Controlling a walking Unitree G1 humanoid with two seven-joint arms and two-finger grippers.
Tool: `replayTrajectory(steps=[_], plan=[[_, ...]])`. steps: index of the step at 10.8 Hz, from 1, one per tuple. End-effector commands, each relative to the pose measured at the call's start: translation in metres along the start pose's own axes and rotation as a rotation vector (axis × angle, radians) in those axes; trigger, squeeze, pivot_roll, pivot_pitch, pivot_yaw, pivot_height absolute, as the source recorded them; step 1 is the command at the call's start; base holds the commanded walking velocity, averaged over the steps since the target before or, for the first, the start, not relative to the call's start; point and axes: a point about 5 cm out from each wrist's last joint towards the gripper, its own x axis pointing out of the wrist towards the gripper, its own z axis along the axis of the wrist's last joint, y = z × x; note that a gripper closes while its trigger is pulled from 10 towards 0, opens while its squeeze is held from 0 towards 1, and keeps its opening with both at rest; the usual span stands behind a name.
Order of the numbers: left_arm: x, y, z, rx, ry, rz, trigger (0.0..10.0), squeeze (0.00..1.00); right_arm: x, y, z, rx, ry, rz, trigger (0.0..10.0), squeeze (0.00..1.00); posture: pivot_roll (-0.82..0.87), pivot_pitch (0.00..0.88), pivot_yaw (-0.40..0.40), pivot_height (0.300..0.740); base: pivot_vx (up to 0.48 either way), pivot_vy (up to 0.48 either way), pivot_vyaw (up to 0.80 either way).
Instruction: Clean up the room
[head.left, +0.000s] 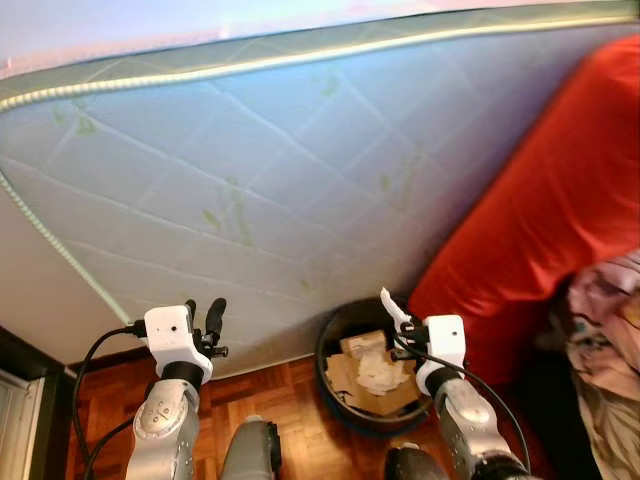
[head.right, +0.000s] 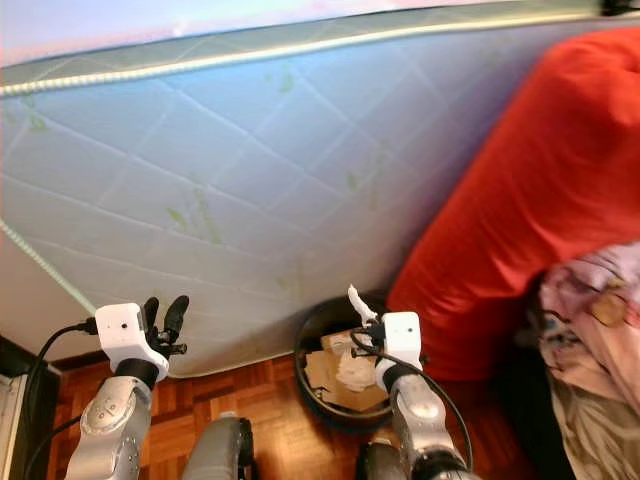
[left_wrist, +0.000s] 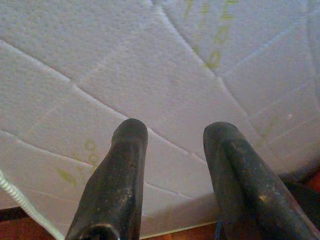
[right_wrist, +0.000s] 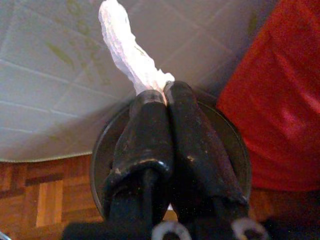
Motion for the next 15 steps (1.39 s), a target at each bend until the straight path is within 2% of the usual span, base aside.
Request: replayTrajectory(steps=[1, 4, 8, 10, 15], plan=[[0.0, 0.001, 0.0, -0.013, 0.004, 0.002, 10.0, 0.0, -0.002, -0.004, -0.006, -0.003, 0.032, -0.006, 10.0, 0.0, 0.04, 0.146, 0.009, 0.642, 0.259, 0.0, 0.0], [0.001, -0.001, 0.001, -0.014, 0.0, -0.007, 10.0, 0.0, -0.001, -0.006, -0.008, -0.004, 0.07, -0.005, 10.0, 0.0, 0.04, 0.148, 0.011, 0.642, 0.086, 0.0, 0.0], [0.001, -0.003, 0.002, -0.014, -0.004, -0.013, 10.0, 0.0, 0.007, 0.001, -0.004, 0.005, 0.12, 0.009, 10.0, 0.0, 0.06, 0.157, 0.012, 0.642, 0.0, 0.0, 0.0], [-0.001, -0.003, 0.004, -0.014, -0.009, -0.016, 10.0, 0.0, 0.013, 0.003, 0.006, -0.01, 0.114, 0.015, 10.0, 0.0, 0.08, 0.166, 0.014, 0.642, 0.0, 0.0, 0.0], [-0.001, -0.003, 0.004, -0.014, -0.009, -0.016, 10.0, 0.0, 0.013, 0.003, 0.006, -0.01, 0.114, 0.015, 10.0, 0.0, 0.08, 0.166, 0.014, 0.642, 0.0, 0.0, 0.0]])
